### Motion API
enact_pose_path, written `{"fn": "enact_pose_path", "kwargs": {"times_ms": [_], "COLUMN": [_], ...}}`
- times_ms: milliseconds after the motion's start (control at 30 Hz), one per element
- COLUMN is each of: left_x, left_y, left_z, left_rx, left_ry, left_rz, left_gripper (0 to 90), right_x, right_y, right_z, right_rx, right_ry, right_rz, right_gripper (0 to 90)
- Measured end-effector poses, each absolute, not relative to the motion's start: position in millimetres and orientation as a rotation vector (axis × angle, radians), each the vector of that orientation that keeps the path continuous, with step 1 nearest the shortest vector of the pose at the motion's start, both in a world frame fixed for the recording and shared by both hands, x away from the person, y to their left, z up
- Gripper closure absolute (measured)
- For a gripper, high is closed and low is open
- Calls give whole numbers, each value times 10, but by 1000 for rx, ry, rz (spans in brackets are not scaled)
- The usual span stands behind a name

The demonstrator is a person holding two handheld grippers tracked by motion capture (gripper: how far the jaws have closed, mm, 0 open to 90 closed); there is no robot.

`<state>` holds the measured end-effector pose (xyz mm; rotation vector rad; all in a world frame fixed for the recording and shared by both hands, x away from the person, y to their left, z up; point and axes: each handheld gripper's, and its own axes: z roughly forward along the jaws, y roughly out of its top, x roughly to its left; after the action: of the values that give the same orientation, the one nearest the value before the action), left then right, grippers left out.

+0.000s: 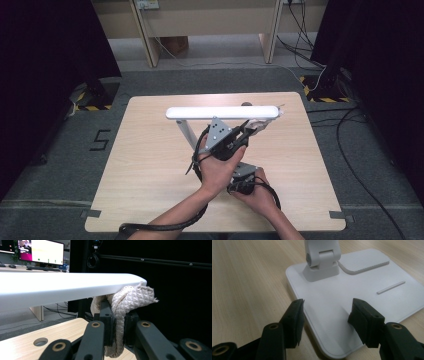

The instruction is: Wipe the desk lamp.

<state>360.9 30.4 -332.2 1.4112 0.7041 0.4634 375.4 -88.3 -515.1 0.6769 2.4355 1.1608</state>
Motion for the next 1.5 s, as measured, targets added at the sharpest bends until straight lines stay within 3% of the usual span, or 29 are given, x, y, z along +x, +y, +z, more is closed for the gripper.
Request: {"fn": "enact_pose_path", "kwargs": {"times_ms": [1500], "left_x": [3525], "left_y": [709], "left_z": [-3386], "left_rx": [1351], "left_ry": [771], "left_rz": [499], "left_gripper": [819], "right_x": [3747], "right_y": [-877], "right_z": [-5153], "right_rx": [680], "right_ry": [2434], "right_rz": [1157], "right_gripper": [448]}}
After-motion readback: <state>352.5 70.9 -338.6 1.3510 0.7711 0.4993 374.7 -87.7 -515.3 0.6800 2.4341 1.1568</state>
